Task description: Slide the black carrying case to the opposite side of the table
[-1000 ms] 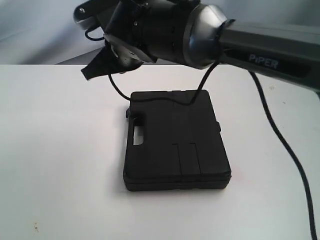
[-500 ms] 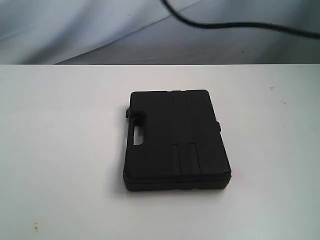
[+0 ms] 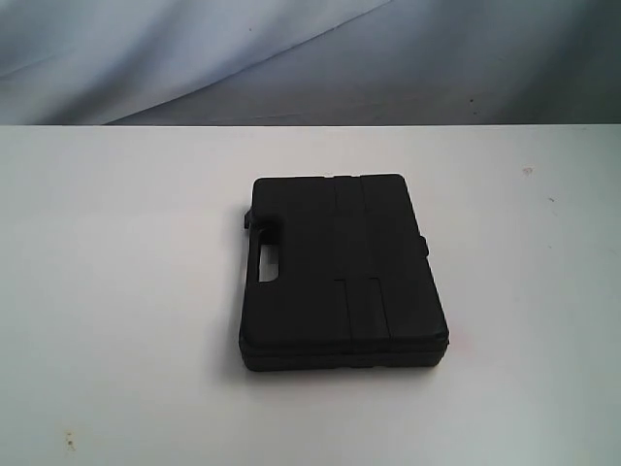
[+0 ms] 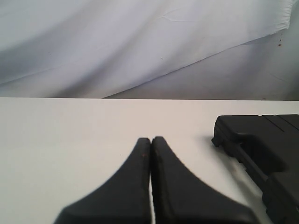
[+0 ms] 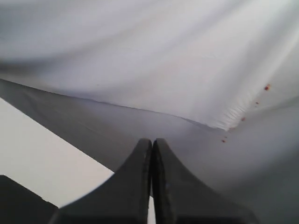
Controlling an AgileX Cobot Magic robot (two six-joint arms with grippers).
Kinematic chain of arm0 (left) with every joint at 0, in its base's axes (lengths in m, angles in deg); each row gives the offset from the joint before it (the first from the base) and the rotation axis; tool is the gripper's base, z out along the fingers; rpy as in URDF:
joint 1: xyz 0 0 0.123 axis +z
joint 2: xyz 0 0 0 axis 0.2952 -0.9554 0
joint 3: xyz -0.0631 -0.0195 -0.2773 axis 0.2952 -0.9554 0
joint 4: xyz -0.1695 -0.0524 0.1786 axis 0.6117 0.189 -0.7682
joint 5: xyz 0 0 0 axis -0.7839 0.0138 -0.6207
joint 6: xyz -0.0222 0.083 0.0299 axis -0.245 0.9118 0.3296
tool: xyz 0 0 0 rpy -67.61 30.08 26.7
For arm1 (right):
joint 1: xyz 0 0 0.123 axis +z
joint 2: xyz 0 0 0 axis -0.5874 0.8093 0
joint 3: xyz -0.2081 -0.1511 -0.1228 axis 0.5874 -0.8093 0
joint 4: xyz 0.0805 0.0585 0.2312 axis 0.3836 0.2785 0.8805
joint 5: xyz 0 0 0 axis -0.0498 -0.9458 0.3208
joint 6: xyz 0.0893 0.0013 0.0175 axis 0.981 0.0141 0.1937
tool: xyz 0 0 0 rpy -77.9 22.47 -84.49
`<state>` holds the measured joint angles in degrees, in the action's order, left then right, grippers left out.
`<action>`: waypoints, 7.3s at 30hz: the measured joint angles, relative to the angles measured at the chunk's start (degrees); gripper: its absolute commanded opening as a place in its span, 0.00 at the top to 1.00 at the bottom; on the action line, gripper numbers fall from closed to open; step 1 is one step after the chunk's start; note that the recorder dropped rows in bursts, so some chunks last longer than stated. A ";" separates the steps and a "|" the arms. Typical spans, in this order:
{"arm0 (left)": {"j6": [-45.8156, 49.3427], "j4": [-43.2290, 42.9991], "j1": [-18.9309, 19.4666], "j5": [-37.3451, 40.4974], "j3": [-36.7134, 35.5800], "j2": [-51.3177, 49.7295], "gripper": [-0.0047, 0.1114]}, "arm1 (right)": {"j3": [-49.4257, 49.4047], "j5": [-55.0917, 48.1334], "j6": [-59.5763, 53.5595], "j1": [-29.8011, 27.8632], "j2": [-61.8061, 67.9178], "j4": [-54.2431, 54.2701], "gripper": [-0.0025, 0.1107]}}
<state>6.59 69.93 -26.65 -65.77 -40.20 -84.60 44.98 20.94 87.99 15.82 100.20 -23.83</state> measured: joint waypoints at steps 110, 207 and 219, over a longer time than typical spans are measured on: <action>0.00 0.00 0.00 0.00 0.00 0.00 0.96 | -68.16 21.01 -44.11 -42.63 -66.71 76.81 0.98; -13.77 10.60 -20.16 44.34 75.86 -109.45 0.96 | -68.16 20.92 -44.11 -42.63 -66.71 76.81 0.98; -17.27 11.09 -20.16 40.99 76.67 -109.66 0.96 | -68.16 20.92 -44.11 -42.63 -66.71 76.81 0.98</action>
<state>-10.68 81.01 -46.81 -24.78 36.47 -194.25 -23.17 41.85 43.88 -26.81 33.49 52.97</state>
